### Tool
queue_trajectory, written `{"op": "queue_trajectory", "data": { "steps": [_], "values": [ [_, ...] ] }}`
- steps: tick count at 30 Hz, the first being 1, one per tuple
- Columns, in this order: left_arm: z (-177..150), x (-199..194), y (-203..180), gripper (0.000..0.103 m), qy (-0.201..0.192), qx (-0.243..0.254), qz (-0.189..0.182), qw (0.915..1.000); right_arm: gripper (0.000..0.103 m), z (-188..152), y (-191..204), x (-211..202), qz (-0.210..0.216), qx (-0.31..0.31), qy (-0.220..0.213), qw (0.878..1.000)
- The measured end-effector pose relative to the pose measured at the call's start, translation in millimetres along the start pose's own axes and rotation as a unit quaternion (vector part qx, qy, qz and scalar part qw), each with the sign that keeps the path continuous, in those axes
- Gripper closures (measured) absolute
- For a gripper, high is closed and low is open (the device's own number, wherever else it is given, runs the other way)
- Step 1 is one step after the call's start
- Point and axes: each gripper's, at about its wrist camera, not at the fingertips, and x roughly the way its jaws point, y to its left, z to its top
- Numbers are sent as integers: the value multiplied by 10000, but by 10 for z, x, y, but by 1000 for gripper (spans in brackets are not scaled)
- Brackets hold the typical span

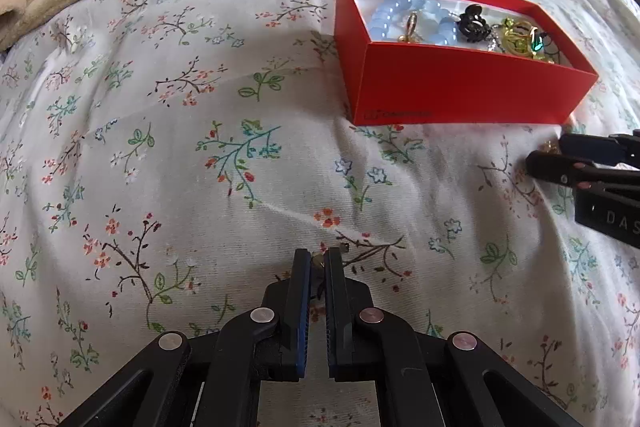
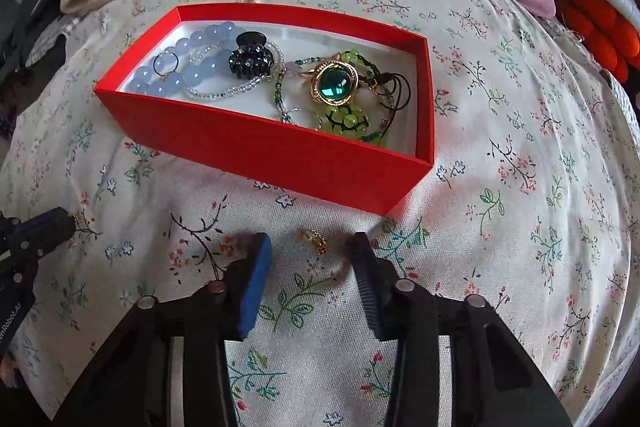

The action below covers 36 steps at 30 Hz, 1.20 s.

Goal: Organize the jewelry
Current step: 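Lift the gold stud with the left tool while the right tool grasps another gold earring, then carry both held gold earrings over the red box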

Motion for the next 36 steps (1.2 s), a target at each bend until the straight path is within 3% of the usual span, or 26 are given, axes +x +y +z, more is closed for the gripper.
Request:
{"op": "queue_trajectory", "data": {
  "steps": [9, 28, 36],
  "values": [
    [15, -1, 8, 101, 10, -46, 3, 10000, 92, 11, -38, 10, -42, -39, -9, 10000],
    [104, -102, -59, 101, -98, -176, -109, 9997, 94, -73, -255, -207, 171, 268, 186, 9993],
    [231, -262, -74, 101, -298, -303, -252, 9988, 94, -42, -407, -476, 466, 542, 9, 9974]
  ]
}}
